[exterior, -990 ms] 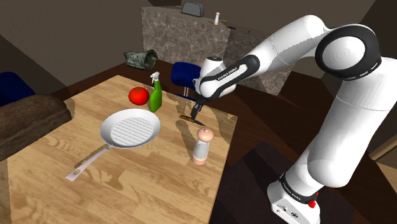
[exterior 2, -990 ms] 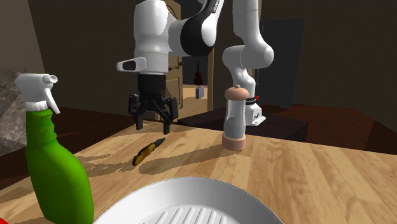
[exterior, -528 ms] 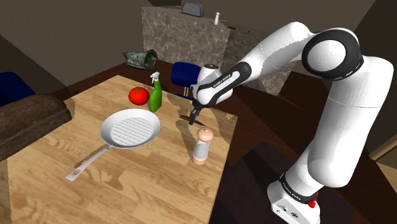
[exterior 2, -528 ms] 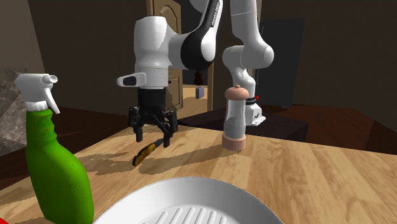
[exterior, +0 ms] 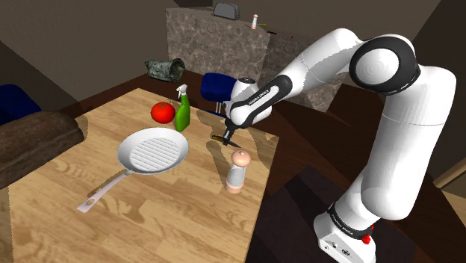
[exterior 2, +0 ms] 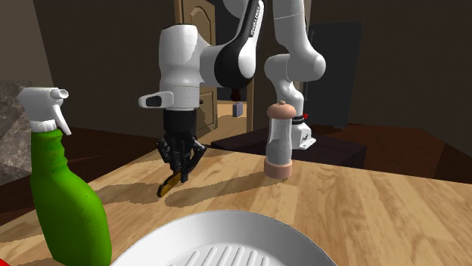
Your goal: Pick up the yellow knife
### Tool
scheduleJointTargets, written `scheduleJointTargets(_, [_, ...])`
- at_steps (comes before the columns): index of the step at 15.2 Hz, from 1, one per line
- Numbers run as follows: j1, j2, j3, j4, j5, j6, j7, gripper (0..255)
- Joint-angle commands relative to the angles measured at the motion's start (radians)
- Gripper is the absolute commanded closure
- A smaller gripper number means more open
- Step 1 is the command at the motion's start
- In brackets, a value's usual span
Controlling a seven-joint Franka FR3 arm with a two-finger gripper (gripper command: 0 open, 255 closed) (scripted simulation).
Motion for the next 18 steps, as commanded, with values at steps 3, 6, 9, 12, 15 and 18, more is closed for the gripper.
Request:
scheduleJointTargets(3, [-0.001,0.005,-0.001,-0.002,0.000,0.001,0.000,255])
scheduleJointTargets(6, [-0.001,-0.007,-0.001,-0.004,-0.001,-0.009,0.000,255])
scheduleJointTargets(9, [0.000,-0.040,-0.002,-0.003,-0.002,-0.043,0.003,255])
scheduleJointTargets(12, [0.000,-0.073,-0.003,0.000,-0.004,-0.079,0.005,255])
scheduleJointTargets(15, [0.000,-0.104,-0.003,0.005,-0.006,-0.115,0.007,255])
scheduleJointTargets(18, [0.000,-0.134,-0.004,0.012,-0.008,-0.152,0.010,255])
